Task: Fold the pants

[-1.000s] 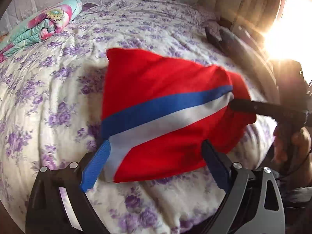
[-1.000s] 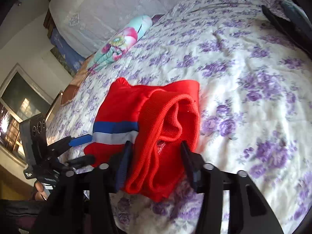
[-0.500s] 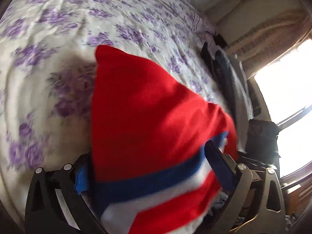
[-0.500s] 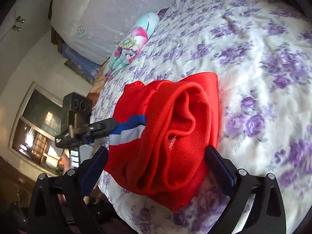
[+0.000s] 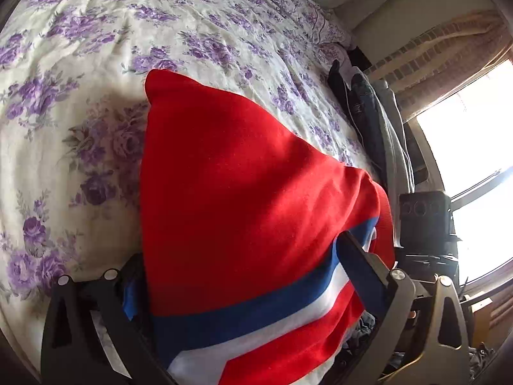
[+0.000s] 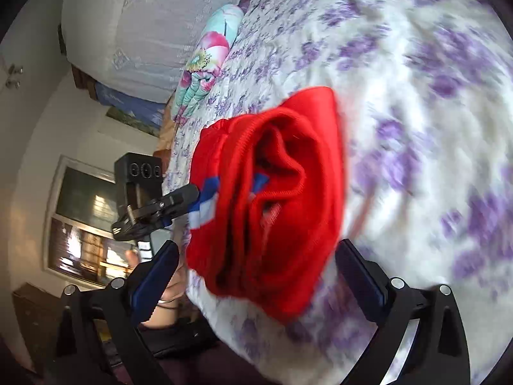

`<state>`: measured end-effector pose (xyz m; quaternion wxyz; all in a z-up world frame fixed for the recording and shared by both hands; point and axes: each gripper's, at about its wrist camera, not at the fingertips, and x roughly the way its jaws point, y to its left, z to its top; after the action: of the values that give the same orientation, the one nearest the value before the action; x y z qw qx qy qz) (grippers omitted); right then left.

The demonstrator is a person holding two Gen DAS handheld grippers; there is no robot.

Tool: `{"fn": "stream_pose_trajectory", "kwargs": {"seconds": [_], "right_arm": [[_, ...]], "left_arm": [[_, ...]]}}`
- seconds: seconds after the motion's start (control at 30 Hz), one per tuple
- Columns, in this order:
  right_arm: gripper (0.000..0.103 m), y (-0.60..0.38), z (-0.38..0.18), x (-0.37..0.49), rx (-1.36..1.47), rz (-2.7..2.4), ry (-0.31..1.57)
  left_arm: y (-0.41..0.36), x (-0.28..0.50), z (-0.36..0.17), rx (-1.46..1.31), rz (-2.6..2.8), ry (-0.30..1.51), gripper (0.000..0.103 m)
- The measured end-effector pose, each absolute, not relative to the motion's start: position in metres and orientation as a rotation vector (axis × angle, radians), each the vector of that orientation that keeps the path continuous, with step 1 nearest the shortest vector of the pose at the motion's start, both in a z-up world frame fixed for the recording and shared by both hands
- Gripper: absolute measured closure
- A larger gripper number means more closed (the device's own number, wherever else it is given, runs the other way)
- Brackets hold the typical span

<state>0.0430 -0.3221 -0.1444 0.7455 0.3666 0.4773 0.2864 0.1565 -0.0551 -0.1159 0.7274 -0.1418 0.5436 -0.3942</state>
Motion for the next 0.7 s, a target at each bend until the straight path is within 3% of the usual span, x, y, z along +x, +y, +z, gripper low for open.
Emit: {"fn": "stream_pose_trajectory", "kwargs": {"seconds": [0.1,0.17,0.23,0.3,0.33,0.47,0.63,0.7], "right_arm": [[0.005,-0.314,-0.141,0.054,0.816,0.631,1.055],[0.028,-0.314,-0.133,0.052,0.835,0.676,1.028],[0.039,-0.314,-0.124,0.049,0.795,0.709,0.995],[0.044,-0.313,-0.142,0.053,0.792,0.66,1.084],[0.052,-0.315,-0.152,0.053,0.812,0.629,1.115],[0.044,-0.328,-0.142,0.037,0.828,0.61,1.114],[0.042,-0.328,-0.157,0.044,0.927,0.654,1.095],[0.056,-0.321,-0.153,0.053,0.908,0.669,1.045]], "left_arm": [[-0.049,0.158,-0.117,-0.344,-0.878,1.199,0.005],[-0.047,0.159,-0.118,-0.363,-0.882,1.199,0.005],[-0.048,0.157,-0.117,-0.352,-0.877,1.188,0.005],[-0.051,0.156,-0.117,-0.328,-0.868,1.176,0.005],[-0.053,0.154,-0.116,-0.315,-0.861,1.175,0.005],[-0.051,0.148,-0.113,-0.307,-0.866,1.173,0.015],[-0.052,0.154,-0.117,-0.329,-0.856,1.176,0.015],[-0.055,0.152,-0.115,-0.311,-0.844,1.162,0.015]]}}
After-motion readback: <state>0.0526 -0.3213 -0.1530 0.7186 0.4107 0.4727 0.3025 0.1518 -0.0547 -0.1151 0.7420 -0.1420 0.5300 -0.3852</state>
